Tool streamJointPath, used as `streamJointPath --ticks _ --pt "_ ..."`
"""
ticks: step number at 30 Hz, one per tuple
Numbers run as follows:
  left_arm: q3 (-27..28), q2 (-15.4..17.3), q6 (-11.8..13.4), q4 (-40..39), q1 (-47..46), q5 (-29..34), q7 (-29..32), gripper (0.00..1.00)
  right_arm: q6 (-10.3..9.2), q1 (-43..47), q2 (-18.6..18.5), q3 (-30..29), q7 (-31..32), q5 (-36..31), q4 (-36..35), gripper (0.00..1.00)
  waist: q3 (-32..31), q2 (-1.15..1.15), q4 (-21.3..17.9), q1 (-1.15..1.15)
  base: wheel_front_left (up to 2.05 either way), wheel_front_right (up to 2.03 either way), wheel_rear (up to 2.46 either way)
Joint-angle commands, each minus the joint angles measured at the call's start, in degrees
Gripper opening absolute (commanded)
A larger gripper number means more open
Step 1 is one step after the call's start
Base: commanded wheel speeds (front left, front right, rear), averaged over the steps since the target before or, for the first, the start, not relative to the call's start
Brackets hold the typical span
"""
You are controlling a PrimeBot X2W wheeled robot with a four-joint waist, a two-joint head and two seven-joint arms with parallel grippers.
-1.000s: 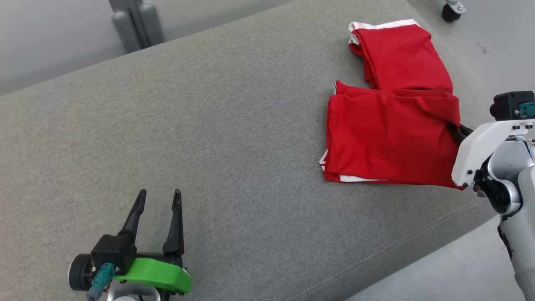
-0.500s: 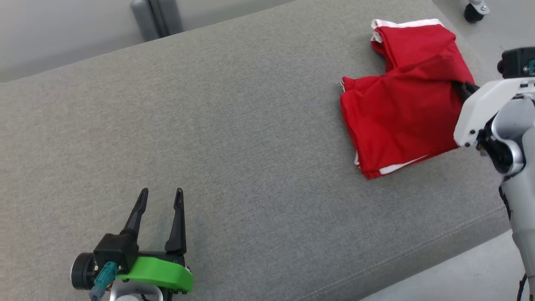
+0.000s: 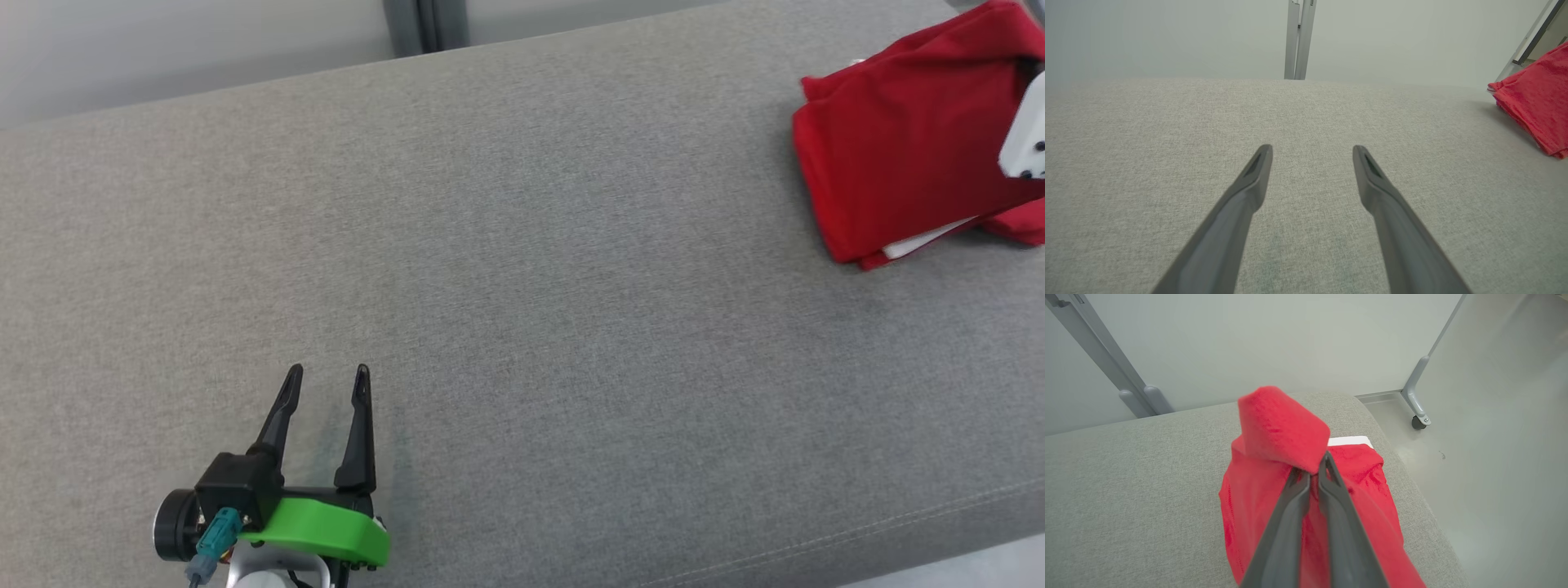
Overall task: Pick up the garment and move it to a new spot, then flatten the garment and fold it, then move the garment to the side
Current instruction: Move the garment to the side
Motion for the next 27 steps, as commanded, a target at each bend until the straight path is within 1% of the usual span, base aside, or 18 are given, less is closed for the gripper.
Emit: streamJointPath --ticks 1,4,9,11,15,20,21,22,23,27 --pt "-0.07 -0.06 -0.10 0.08 -1.17 0.15 -0.18 1.00 -0.10 -1.25 -1.49 -0.72 -0.24 -1.35 0.29 0.00 1.07 0.00 2.54 0.00 0.00 0.00 0.00" --pt "-0.18 -0.01 -0.26 0.24 -1.54 0.27 -0.30 1.00 -0.10 -2.19 -3.47 -1.75 -0.20 -2.65 0.38 0.00 2.32 0.00 4.05 0.00 0.00 0.00 0.00" --pt "-0.61 0.32 -0.57 0.10 -2.54 0.86 -0.42 1.00 -0.10 -2.76 -8.59 -2.34 0.78 -5.04 0.64 0.00 4.81 0.00 6.33 0.00 0.00 0.00 0.00" --pt "-0.74 0.49 -0.63 0.10 -2.77 0.99 -0.46 1.00 -0.10 -2.89 -10.04 -2.82 1.01 -5.86 1.12 0.00 5.76 0.00 7.06 0.00 0.00 0.00 0.00" --pt "-1.08 0.82 -0.74 -0.13 -3.61 1.38 -0.50 1.00 -0.10 -3.07 -11.98 -5.41 0.62 -7.74 2.41 0.00 7.60 0.00 8.26 0.00 0.00 0.00 0.00" --pt "-1.35 1.51 -0.76 -0.72 -4.43 1.73 -0.36 1.00 -0.11 -3.33 -12.15 -9.97 -1.10 -13.13 3.05 0.00 9.73 0.00 9.14 0.00 0.00 0.00 0.00" --pt "-1.42 1.59 -0.69 -0.85 -4.58 1.82 -0.32 1.00 -0.11 -3.30 -11.75 -11.43 -1.51 -14.83 3.20 0.18 10.04 0.00 9.24 0.00 0.00 0.00 0.00" --pt "-1.50 1.63 -0.62 -0.97 -4.67 1.84 -0.28 1.00 -0.11 -3.31 -11.43 -12.82 -2.17 -16.29 3.16 0.42 10.29 0.00 9.30 0.00 0.00 0.00 0.00" --pt "-1.57 1.67 -0.55 -1.05 -4.75 1.83 -0.26 1.00 -0.11 -3.14 -10.93 -14.33 -2.63 -18.02 3.25 1.00 10.48 0.00 9.38 0.00 0.00 0.00 0.00" --pt "-1.81 1.86 -0.38 -1.24 -4.94 1.80 -0.12 1.00 -0.11 -2.11 -8.92 -19.19 -4.60 -23.01 3.48 1.00 10.81 0.00 9.46 0.00 0.00 0.00 0.00"
